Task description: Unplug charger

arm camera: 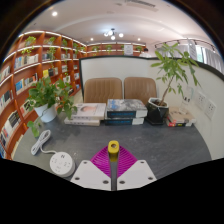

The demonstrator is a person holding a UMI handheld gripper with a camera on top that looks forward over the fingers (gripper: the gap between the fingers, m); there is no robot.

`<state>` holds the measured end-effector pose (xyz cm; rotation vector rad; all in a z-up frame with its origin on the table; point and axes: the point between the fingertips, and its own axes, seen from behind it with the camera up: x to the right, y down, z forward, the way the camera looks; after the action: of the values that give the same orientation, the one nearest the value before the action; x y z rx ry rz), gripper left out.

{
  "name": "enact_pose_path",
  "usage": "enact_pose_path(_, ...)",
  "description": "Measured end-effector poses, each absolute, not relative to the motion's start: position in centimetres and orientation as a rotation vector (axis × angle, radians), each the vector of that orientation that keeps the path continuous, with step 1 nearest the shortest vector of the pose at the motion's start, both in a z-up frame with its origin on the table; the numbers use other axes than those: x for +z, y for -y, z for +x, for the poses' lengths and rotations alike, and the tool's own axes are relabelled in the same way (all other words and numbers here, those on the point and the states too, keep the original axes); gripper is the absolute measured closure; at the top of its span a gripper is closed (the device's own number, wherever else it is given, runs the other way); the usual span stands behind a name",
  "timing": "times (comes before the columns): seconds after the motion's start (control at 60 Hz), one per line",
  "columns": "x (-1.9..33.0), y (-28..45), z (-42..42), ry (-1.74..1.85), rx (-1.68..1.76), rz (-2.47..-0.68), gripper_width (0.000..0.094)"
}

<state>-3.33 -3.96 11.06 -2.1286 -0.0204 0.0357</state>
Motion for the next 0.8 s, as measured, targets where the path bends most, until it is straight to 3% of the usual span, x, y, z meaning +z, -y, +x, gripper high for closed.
enact_pose_path(0.083,6.0,5.1,-2.7,0.029,0.09,-2.223,0.0889)
enact_pose_path(0.183,2.3,5.7,-2.7,0.05,0.155,-2.272,0.0889)
enact_pose_path(0.3,0.1,5.6,-3.4,0.049,0.227,-2.301,0.0865)
enact_pose_path(0.433,0.3,4.9,-3.4,0.008,0.271,-2.309,0.0803)
enact_pose_path(0.633,2.4,4.4,-0.9,-0.031,0.155,-2.282,0.0431)
enact_pose_path(0.717,5.1,4.9,-0.5,-0.051,0.138,-2.244,0.0316)
enact_pose_path(0.8,8.5,6.1,-0.5,-0.071,0.114,-2.207,0.0126)
